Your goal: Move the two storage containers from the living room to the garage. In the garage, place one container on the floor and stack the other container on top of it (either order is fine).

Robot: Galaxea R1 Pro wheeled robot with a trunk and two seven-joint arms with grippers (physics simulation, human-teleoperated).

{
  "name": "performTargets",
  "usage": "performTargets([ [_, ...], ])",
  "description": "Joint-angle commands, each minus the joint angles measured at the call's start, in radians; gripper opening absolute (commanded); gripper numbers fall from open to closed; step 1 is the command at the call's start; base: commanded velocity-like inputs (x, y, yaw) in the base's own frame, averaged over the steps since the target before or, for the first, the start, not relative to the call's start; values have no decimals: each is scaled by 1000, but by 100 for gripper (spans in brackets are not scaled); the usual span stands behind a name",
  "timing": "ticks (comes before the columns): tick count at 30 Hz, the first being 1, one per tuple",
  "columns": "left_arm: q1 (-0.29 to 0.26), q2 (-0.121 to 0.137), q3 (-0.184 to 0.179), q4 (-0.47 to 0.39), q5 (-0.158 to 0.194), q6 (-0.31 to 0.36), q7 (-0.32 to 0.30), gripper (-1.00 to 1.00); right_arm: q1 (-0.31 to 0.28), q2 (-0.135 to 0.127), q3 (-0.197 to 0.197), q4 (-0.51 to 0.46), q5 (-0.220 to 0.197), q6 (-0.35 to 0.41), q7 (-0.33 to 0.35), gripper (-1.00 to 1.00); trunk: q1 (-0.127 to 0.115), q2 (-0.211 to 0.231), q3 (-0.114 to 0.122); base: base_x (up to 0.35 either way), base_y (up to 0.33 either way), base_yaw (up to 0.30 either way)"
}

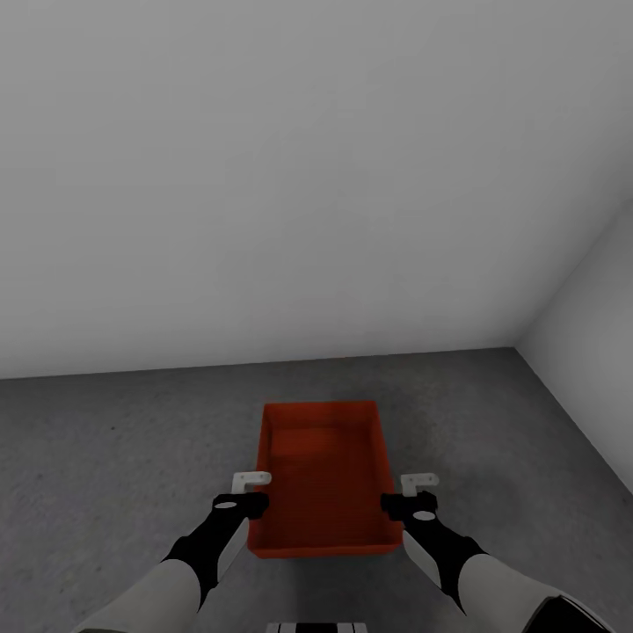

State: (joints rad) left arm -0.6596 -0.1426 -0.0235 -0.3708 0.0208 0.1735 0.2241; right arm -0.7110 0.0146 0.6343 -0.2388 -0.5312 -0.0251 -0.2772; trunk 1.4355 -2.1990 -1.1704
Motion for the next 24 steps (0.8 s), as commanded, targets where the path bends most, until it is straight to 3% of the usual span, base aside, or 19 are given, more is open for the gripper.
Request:
performTargets([
  [1, 0, 0, -3, -2, 2, 6, 5, 100, -1, 0, 9, 0, -10, -3, -5, 100, 0, 0, -1, 0, 0, 0],
  [18, 0, -1, -2, -2, 2, 13, 3, 100, 0, 0, 8, 1, -10, -4, -5, 100, 0, 0, -1, 0, 0, 0],
  [24, 0, 0, -1, -2, 4, 15, 3, 100, -1, 1, 8, 1, -10, -4, -5, 100, -23, 42, 18, 0, 0, 0],
])
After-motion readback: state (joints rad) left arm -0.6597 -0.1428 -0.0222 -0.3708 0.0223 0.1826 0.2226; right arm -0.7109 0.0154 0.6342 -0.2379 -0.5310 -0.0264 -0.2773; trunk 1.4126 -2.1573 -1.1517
